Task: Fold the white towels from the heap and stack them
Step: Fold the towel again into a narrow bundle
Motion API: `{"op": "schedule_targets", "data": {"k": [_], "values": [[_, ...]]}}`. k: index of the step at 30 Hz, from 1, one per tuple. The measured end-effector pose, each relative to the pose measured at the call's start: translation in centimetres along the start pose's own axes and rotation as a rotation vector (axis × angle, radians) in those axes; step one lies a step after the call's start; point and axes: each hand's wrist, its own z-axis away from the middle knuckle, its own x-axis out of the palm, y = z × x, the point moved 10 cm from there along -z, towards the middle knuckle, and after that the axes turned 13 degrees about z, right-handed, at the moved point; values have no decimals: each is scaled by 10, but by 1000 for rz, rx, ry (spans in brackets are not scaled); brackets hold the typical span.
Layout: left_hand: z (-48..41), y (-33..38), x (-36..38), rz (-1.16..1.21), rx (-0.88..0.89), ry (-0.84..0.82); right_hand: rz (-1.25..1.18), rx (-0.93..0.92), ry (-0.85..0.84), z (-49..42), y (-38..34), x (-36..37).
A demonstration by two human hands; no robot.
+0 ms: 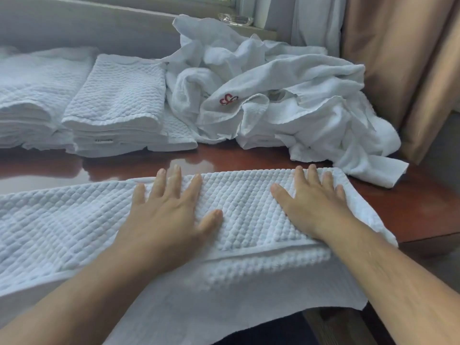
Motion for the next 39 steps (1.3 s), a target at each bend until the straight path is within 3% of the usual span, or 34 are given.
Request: {"op": "schedule_targets", "data": {"k": [14,16,19,23,26,28,39], "values": [[-55,8,-9,18,-15,-80,-3,15,19,-50,-4,-12],[-54,11,-22,214,-7,-19,-13,46,16,-47,-4,-17],[-32,-11,-69,580,-18,234,-29,27,86,-24,-32,-34],[24,-92,-127,410,-162,484,-141,-280,161,33,-148,-52],[79,-184,-140,116,-637,420,-128,-439,117,67,-230,-56],[108,-222,-132,28,-824,314,-102,-471,82,79,-263,-54],[70,-270,-123,-9,-660,236,-122,-437,104,68,-289,-40]]}}
